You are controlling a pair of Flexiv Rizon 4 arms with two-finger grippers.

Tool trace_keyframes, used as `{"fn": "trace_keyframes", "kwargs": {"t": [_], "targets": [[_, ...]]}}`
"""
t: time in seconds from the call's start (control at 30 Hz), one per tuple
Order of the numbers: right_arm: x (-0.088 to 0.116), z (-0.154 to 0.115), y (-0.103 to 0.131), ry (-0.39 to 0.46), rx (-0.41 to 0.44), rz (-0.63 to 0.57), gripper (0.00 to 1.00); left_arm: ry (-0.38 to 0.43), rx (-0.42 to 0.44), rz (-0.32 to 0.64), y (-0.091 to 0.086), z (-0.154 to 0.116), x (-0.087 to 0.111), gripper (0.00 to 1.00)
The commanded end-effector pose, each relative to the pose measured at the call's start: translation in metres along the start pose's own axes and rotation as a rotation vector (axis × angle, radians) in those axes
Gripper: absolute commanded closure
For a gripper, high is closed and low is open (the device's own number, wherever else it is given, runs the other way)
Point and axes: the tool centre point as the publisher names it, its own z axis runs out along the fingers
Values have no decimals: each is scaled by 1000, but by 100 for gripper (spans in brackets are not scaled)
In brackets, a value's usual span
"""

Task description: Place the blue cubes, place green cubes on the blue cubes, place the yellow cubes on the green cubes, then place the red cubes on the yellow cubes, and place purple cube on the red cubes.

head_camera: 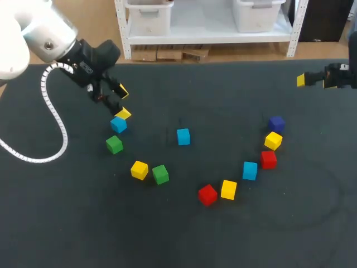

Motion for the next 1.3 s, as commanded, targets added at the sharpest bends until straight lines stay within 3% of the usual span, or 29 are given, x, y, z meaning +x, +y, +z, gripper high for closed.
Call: {"fn": "trace_keyframes", "kwargs": {"t": [0.03,0.33,0.53,0.6,0.67,0.77,0.93,0.97,1.03,1.17,1.3], "targets": [[0,-1,1,1,3,1,0,-3,-2,2,-1,0,1,0],[0,-1,1,1,3,1,0,18,-17,-20,1,1,-5,0],[0,-1,1,1,3,1,0,112,-13,70,11,2,-22,0],[0,-1,1,1,3,1,0,101,-9,115,18,-3,-23,0],[0,-1,1,1,3,1,0,153,-6,104,29,-7,-21,0],[0,-1,1,1,3,1,0,207,24,176,41,-12,-18,0],[0,-1,1,1,3,1,0,254,101,375,62,-20,-7,0],[0,-1,1,1,3,1,0,312,108,380,67,-19,-6,0],[0,-1,1,1,3,1,0,350,155,441,76,-19,-6,0],[0,-1,1,1,3,1,0,478,206,479,92,-17,3,0],[0,-1,1,1,3,1,0,542,252,513,99,-8,11,0]]}}
